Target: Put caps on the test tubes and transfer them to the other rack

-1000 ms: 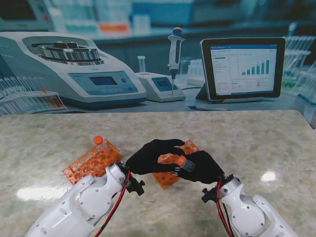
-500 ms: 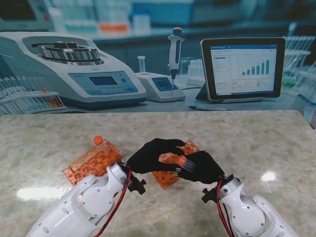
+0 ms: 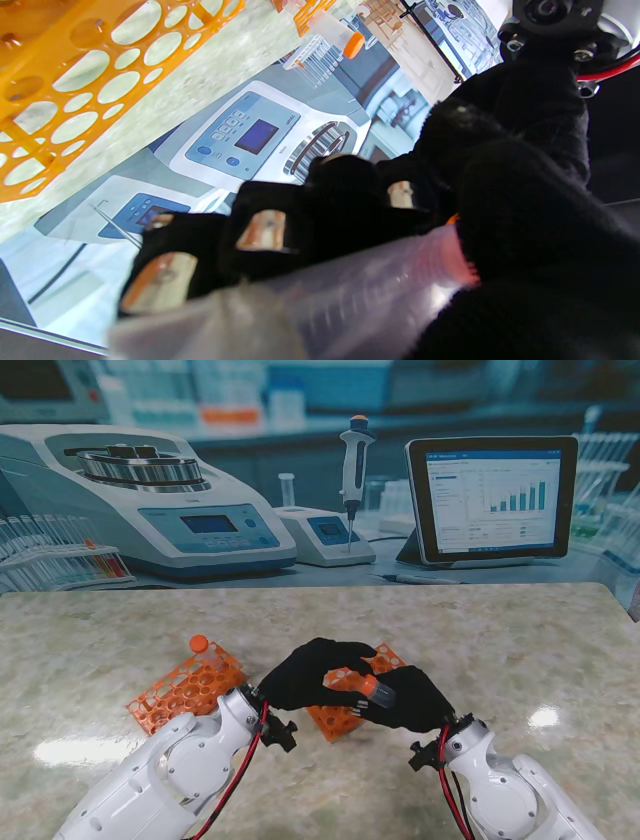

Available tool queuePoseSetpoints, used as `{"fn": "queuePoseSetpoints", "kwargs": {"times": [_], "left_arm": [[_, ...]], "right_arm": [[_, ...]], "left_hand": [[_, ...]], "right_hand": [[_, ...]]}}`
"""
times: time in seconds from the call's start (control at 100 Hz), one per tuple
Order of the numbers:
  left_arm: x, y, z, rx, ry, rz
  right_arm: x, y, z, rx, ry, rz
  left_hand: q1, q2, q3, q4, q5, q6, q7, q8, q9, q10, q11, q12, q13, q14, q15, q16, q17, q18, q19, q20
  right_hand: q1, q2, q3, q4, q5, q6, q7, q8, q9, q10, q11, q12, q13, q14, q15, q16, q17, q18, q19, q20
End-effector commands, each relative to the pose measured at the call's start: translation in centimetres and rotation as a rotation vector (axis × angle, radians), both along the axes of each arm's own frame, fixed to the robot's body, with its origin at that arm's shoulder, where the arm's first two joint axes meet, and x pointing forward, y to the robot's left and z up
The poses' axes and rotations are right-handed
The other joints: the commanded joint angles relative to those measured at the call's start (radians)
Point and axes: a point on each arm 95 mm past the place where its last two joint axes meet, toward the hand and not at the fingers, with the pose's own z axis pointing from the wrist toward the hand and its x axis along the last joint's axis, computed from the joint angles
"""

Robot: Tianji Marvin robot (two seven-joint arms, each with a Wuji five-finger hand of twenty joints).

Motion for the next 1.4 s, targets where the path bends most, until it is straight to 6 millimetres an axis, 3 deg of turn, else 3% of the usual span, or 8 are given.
{"fn": "queuePoseSetpoints", "kwargs": {"times": [0.0,0.31,0.36,0.5,0.59,1.13,1.18,1.39], "left_arm": [[-0.27,-0.29,0.33,0.006,-0.007,-0.016],[-0.47,-0.24,0.81,0.038,-0.039,-0.03],[-0.47,-0.25,0.82,0.041,-0.042,-0.031],[-0.58,-0.23,0.99,0.037,-0.056,-0.03],[-0.63,-0.16,1.04,0.041,-0.063,-0.03],[-0.7,0.17,1.19,0.041,-0.072,-0.013],[-0.68,0.23,1.18,0.042,-0.072,-0.009],[-0.54,0.52,1.12,0.042,-0.067,0.004]], "right_arm": [[-0.31,0.57,0.01,0.005,0.007,0.015],[-0.3,0.58,-0.01,0.002,0.011,0.019],[-0.3,0.58,-0.01,0.002,0.012,0.019],[-0.27,0.62,-0.02,0.001,0.013,0.019],[-0.25,0.63,-0.03,0.001,0.013,0.02],[-0.23,0.56,-0.04,-0.001,0.014,0.017],[-0.23,0.55,-0.04,-0.001,0.014,0.017],[-0.2,0.54,-0.04,-0.002,0.014,0.016]], "left_hand": [[0.208,0.069,0.103,0.045,0.129,-0.135,0.203,0.024,0.014,-0.043,0.004,-0.003,0.016,-0.036,0.009,0.013,-0.005,0.012,0.036,-0.014],[0.219,0.064,0.114,0.045,0.128,-0.147,0.205,0.013,0.017,-0.041,0.005,-0.003,0.021,-0.039,0.011,0.015,-0.002,0.009,0.04,-0.015],[0.22,0.065,0.115,0.045,0.129,-0.148,0.205,0.011,0.019,-0.072,0.008,-0.002,0.022,-0.04,0.011,0.016,-0.001,0.009,0.04,-0.015],[0.23,0.069,0.124,0.045,0.13,-0.142,0.204,0.009,0.017,-0.045,0.009,-0.002,0.023,-0.039,0.011,0.016,-0.001,0.007,0.041,-0.016],[0.235,0.079,0.129,0.044,0.125,-0.143,0.202,0.01,0.019,-0.075,0.013,-0.001,0.024,-0.042,0.012,0.017,0.0,0.006,0.042,-0.017],[0.247,0.133,0.129,0.044,0.09,-0.154,0.216,0.104,0.019,-0.08,0.017,0.0,0.027,-0.045,0.015,0.019,0.002,0.004,0.046,-0.02],[0.246,0.136,0.129,0.044,0.081,-0.156,0.215,0.117,0.014,-0.047,0.013,-0.002,0.027,-0.044,0.014,0.019,0.001,0.003,0.047,-0.02],[0.249,0.146,0.127,0.044,0.07,-0.162,0.215,0.156,0.016,-0.045,0.009,-0.002,0.027,-0.045,0.015,0.019,0.002,0.005,0.048,-0.021]], "right_hand": [[0.048,0.02,-0.002,-0.02,0.01,-0.034,0.054,0.02,0.04,-0.003,0.0,0.015,0.038,-0.088,0.209,0.071,0.08,-0.082,0.275,0.038],[0.048,0.02,-0.003,-0.02,0.01,-0.034,0.054,0.019,0.04,-0.004,-0.001,0.015,0.038,-0.087,0.208,0.071,0.08,-0.082,0.276,0.037],[0.049,0.02,-0.002,-0.02,0.01,-0.034,0.054,0.019,0.04,-0.004,-0.001,0.015,0.038,-0.087,0.208,0.071,0.08,-0.082,0.276,0.037],[0.048,0.021,-0.002,-0.02,0.01,-0.034,0.054,0.019,0.04,-0.003,-0.001,0.015,0.038,-0.087,0.208,0.071,0.08,-0.081,0.276,0.036],[0.049,0.02,-0.002,-0.02,0.01,-0.034,0.054,0.019,0.04,-0.003,-0.001,0.015,0.038,-0.087,0.208,0.071,0.08,-0.081,0.276,0.036],[0.048,0.022,-0.004,-0.02,0.01,-0.034,0.054,0.019,0.04,-0.004,-0.002,0.015,0.038,-0.087,0.208,0.071,0.08,-0.081,0.276,0.036],[0.048,0.022,-0.004,-0.02,0.01,-0.034,0.054,0.019,0.04,-0.005,-0.002,0.015,0.038,-0.087,0.208,0.071,0.08,-0.081,0.276,0.036],[0.048,0.022,-0.004,-0.02,0.009,-0.035,0.054,0.02,0.04,-0.004,-0.002,0.015,0.038,-0.087,0.208,0.071,0.08,-0.081,0.276,0.036]]}}
